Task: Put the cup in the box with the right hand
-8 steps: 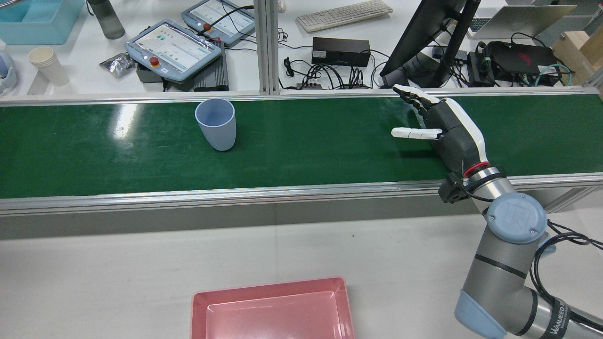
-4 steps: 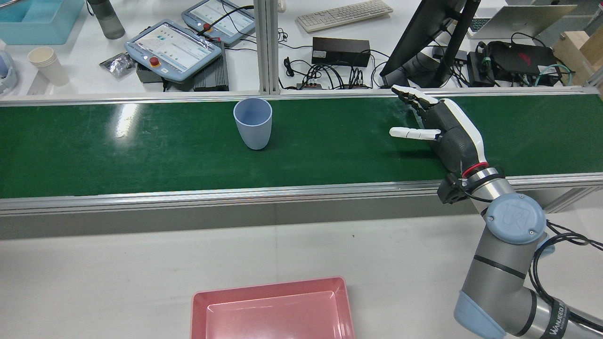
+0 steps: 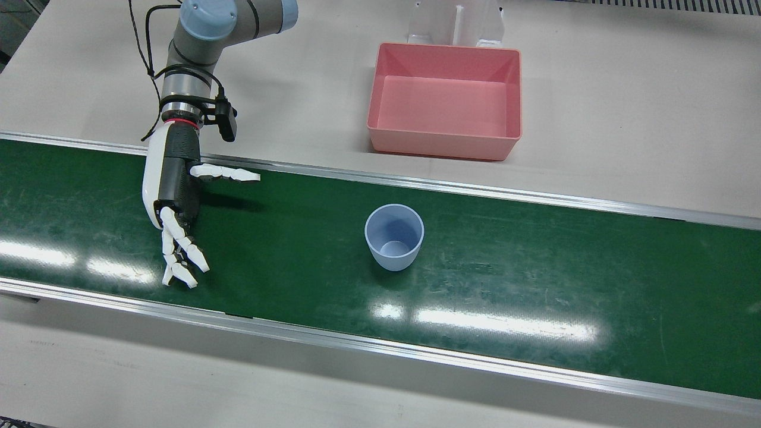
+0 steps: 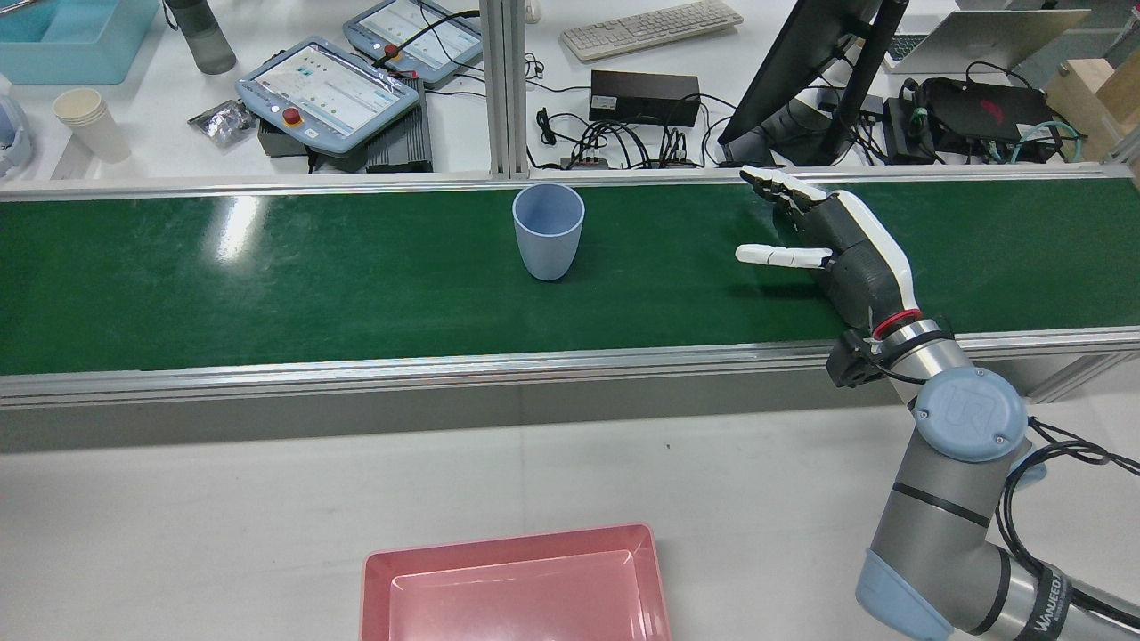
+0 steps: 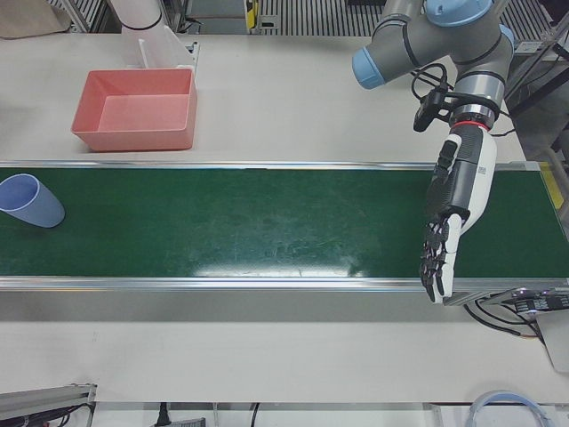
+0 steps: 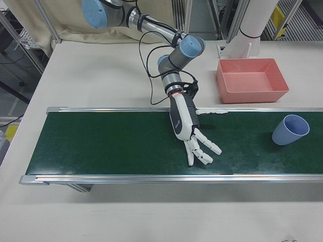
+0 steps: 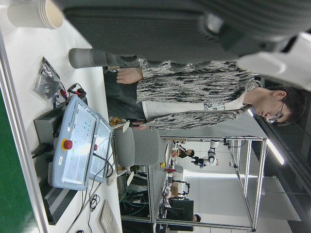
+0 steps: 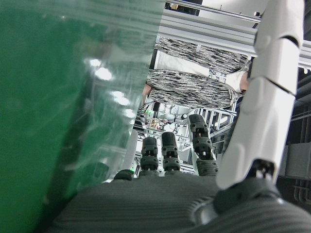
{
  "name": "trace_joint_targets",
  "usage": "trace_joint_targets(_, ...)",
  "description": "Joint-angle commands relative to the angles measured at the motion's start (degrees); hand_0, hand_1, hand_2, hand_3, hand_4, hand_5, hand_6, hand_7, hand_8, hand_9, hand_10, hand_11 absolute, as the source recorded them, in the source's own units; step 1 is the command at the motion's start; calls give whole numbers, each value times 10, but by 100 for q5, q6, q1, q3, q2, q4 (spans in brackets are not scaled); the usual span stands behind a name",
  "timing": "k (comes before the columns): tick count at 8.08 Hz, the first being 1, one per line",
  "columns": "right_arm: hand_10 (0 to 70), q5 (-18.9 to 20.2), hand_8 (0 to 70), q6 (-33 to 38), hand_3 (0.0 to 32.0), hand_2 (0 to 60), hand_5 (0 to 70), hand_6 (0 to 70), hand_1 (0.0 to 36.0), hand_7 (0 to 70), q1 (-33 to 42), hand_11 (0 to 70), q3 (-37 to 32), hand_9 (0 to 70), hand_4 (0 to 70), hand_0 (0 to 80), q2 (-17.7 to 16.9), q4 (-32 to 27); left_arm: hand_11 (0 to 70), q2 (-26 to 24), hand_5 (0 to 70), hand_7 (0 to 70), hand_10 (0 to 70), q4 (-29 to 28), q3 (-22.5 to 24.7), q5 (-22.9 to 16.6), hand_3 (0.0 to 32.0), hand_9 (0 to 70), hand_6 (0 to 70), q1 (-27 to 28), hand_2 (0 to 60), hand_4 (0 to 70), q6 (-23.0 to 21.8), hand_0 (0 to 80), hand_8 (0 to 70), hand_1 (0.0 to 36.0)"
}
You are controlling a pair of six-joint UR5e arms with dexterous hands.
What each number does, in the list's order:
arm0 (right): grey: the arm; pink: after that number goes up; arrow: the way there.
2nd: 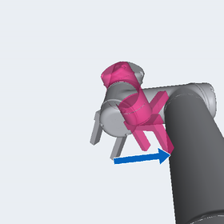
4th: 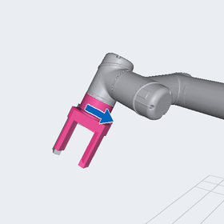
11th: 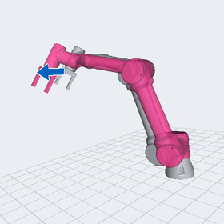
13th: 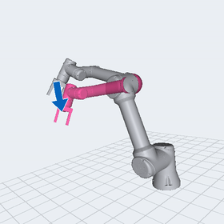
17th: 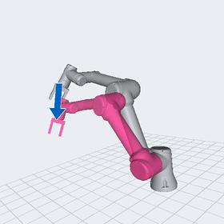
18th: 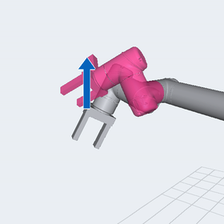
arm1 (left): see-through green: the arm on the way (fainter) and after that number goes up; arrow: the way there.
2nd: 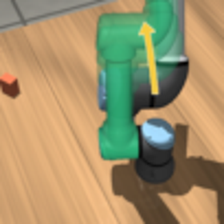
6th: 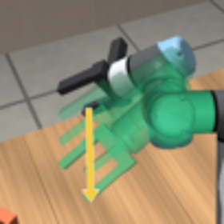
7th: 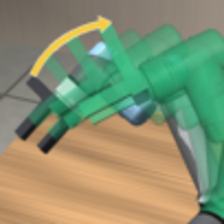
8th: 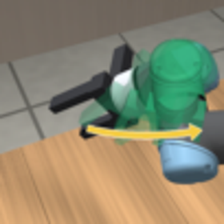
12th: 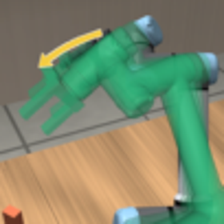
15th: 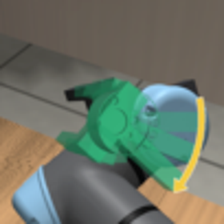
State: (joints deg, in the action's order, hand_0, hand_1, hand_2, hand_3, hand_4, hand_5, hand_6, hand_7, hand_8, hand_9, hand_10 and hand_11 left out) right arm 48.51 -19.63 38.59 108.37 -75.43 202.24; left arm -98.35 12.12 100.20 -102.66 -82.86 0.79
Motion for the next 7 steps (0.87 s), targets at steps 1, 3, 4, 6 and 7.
trace_joint_targets(1, 0, -8, 110, -6, 0, 76, 65, 66, 186, 270, -1, 9, -9, 151, 42, 508, 19, 0, 0, 0, 0, 0, 0, -8, 0, 0, 0, 0, 0, -2, 0, 0, 0, 0, 0, 0)
trace_joint_targets(3, 0, 0, 111, -6, 0, 82, 64, 68, 185, 279, -1, 11, -9, 156, 61, 508, 20, 0, 0, 0, 0, 0, 0, -8, 0, 0, 0, 0, 0, -2, 0, 0, 0, 0, 0, 0)
trace_joint_targets(4, 0, 0, 111, -58, 0, 86, 64, 69, 186, 280, -1, 10, -9, 156, 64, 507, 20, 0, 0, 0, 0, 0, 0, -8, 0, 0, 0, 0, 0, -2, 0, 0, 0, 0, 0, 0)
trace_joint_targets(6, 0, 0, 112, -102, 0, 91, 63, 69, 185, 283, -18, 10, -9, 158, 69, 506, 28, 0, 0, 0, 0, 0, 0, -8, 0, 0, 0, 0, 0, -2, 0, 0, 0, 0, 0, 0)
trace_joint_targets(7, 0, 0, 112, -102, 0, 90, 62, 69, 184, 283, -18, 10, 0, 158, 70, 505, 28, 0, 0, 0, 0, 0, 0, -8, 0, 0, 0, 0, 0, -2, 0, 0, 0, 0, 0, 0)
